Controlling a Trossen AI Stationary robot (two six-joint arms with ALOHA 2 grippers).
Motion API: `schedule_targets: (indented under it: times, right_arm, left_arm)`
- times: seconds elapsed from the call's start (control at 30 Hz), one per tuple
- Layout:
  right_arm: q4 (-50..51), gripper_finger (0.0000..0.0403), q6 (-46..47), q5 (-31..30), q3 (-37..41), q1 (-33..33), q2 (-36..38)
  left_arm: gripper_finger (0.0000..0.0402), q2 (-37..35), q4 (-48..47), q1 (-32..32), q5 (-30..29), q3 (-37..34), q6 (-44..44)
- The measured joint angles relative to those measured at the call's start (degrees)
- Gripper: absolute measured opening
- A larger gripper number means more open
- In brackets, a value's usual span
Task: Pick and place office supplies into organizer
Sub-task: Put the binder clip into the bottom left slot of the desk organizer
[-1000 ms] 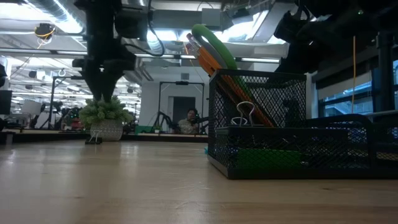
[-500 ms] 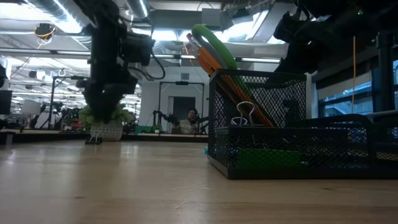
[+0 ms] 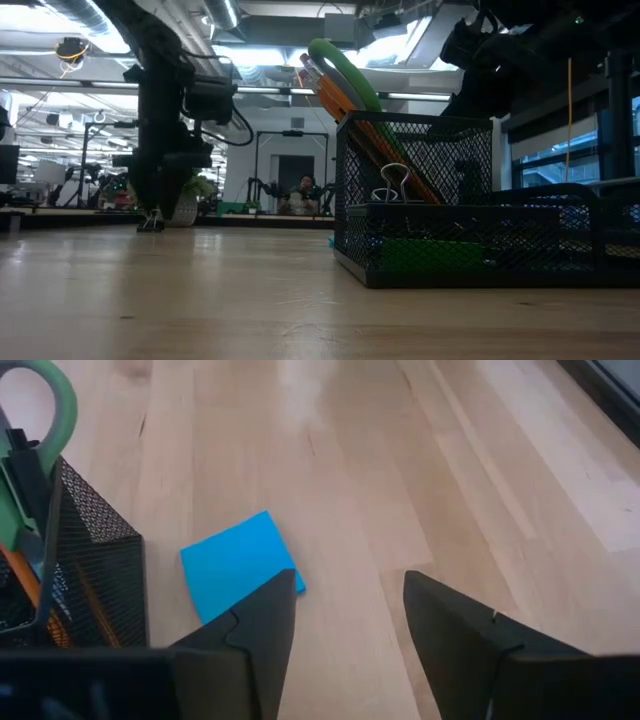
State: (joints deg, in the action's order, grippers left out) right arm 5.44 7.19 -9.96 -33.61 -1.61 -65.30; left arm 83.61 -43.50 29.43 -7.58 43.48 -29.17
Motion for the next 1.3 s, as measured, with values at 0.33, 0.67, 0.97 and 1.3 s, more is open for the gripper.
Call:
schedule_targets:
  times: [0.33, 0.67, 0.97, 1.3]
  right_arm:
    - [0.0, 0.0189, 0.0, 0.0, 0.0, 0.0, 0.0]
    - [0.0, 0.0189, -0.2, 0.0, 0.0, 0.0, 0.0]
    - [0.3, 0.0189, -0.2, 0.0, 0.0, 0.0, 0.0]
    - [0.3, 0.0189, -0.2, 0.0, 0.0, 0.0, 0.0]
  left_arm:
    - [0.0194, 0.0, 1.6, 0.8, 2.1, -1.0, 0.7]
    - [0.0194, 0.0, 0.2, 0.8, 4.6, -1.0, 1.5]
    - [0.0194, 0.0, -1.1, 0.8, 2.4, -1.0, 2.1]
    - [0.0193, 0.0, 2.1, 0.7, 2.8, -1.0, 10.4]
